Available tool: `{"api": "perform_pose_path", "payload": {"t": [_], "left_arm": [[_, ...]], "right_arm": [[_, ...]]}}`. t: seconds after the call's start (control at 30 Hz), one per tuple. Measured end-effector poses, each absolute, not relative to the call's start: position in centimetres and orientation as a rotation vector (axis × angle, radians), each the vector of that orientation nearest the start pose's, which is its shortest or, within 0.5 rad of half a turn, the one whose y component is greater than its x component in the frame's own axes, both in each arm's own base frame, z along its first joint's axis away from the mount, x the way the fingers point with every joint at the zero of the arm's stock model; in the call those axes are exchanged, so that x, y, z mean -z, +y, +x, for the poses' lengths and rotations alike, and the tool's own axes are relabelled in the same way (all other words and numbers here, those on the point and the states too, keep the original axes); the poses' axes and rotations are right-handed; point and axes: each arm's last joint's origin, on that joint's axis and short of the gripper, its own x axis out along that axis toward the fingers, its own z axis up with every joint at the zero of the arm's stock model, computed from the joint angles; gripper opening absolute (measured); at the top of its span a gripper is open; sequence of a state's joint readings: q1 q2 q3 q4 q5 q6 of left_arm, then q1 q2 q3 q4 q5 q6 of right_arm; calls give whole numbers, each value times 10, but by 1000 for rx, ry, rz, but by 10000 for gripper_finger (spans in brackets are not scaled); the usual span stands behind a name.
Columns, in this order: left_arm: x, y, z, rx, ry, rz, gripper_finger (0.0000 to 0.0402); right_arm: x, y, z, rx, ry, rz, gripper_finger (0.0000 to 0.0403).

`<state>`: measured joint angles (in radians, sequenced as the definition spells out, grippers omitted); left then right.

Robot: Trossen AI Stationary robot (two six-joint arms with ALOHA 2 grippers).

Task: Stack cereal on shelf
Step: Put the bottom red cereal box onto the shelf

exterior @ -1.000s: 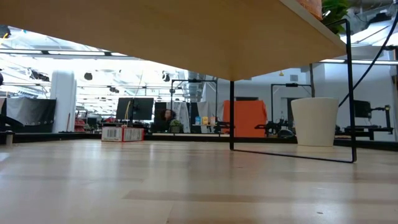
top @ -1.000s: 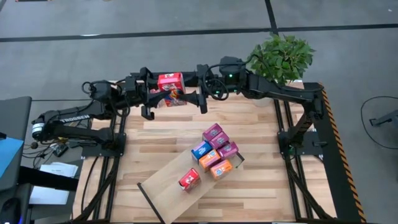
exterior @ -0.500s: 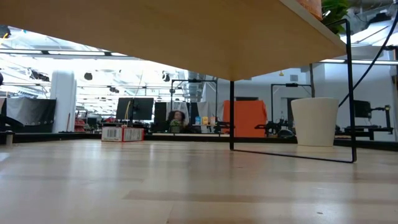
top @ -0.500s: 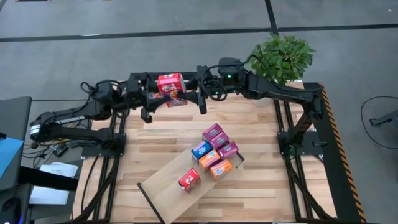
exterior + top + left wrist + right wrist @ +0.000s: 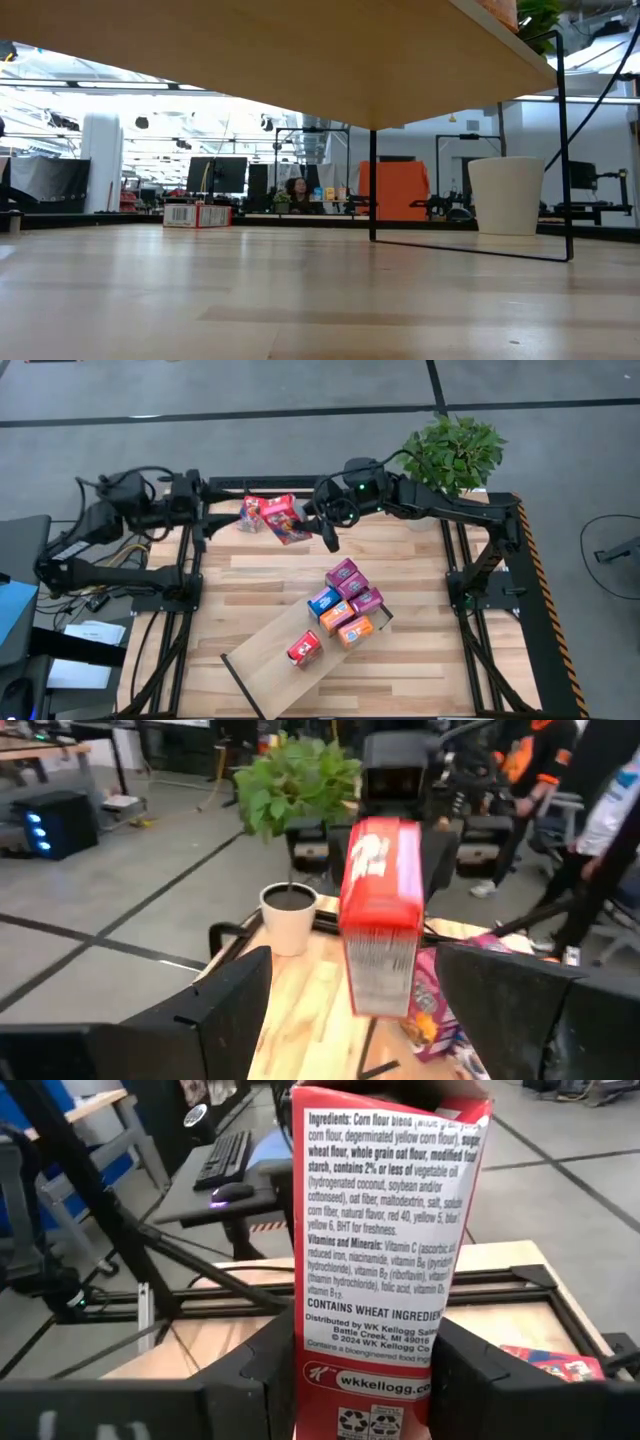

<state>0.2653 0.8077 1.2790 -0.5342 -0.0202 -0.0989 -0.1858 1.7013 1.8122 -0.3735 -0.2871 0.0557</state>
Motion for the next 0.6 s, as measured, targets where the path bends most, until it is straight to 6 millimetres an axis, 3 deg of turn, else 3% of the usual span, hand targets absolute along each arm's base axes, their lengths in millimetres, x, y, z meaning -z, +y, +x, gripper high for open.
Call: {"api": "perform_pose_path", "payload": {"t": [0.13,0.4,0.6], "left_arm": [[-469,37,137,-259,167,-77,272],[-476,47,183,-164,454,-61,272],[-491,45,177,-126,550,-58,272]], "right_arm": [[-424,-55,381,-116,277,112,183],[-420,-44,381,-146,320,110,195],[-416,-44,380,-144,362,117,187]]}}
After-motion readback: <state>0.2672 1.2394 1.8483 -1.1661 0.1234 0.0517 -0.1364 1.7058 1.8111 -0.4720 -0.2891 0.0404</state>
